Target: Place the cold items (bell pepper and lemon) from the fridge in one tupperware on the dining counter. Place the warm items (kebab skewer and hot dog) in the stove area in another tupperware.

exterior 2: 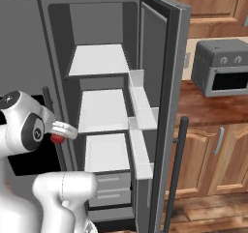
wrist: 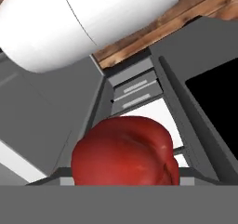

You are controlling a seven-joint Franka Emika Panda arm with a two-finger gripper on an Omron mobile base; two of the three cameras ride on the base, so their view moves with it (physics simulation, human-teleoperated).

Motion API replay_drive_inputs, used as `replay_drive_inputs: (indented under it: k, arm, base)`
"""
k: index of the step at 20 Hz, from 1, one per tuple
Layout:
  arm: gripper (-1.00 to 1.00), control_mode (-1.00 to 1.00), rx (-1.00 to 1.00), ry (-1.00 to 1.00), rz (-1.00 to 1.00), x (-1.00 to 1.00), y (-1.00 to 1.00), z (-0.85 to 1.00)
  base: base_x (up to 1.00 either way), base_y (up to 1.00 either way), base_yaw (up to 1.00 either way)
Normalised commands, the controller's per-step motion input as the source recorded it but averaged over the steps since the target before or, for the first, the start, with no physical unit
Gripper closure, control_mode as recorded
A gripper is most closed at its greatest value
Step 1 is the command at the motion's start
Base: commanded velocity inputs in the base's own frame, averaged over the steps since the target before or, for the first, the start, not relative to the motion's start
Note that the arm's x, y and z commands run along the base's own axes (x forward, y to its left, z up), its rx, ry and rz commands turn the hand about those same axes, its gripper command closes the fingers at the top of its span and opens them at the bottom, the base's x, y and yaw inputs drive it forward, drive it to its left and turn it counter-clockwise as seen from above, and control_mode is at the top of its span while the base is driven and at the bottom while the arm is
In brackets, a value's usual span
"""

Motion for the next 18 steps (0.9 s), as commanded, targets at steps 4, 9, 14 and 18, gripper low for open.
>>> replay_drive_inputs:
  k: [4,9,14,18]
  arm:
    - [1.00,1.00,0.00,-0.03,0.01,-0.12,0.01,-0.03]
    - [1.00,1.00,0.00,0.00,0.00,0.00,0.00,0.00]
    - [1.00,1.00,0.00,0.00,0.00,0.00,0.00,0.00]
    - [1.00,1.00,0.00,0.00,0.00,0.00,0.00,0.00]
  base:
    - [-0.69,-0.05,-0.04]
    - [-1.00,-0.16,-0.27]
    - [-1.00,-0.15,-0.34]
    - [-1.00,-0.11,-0.32]
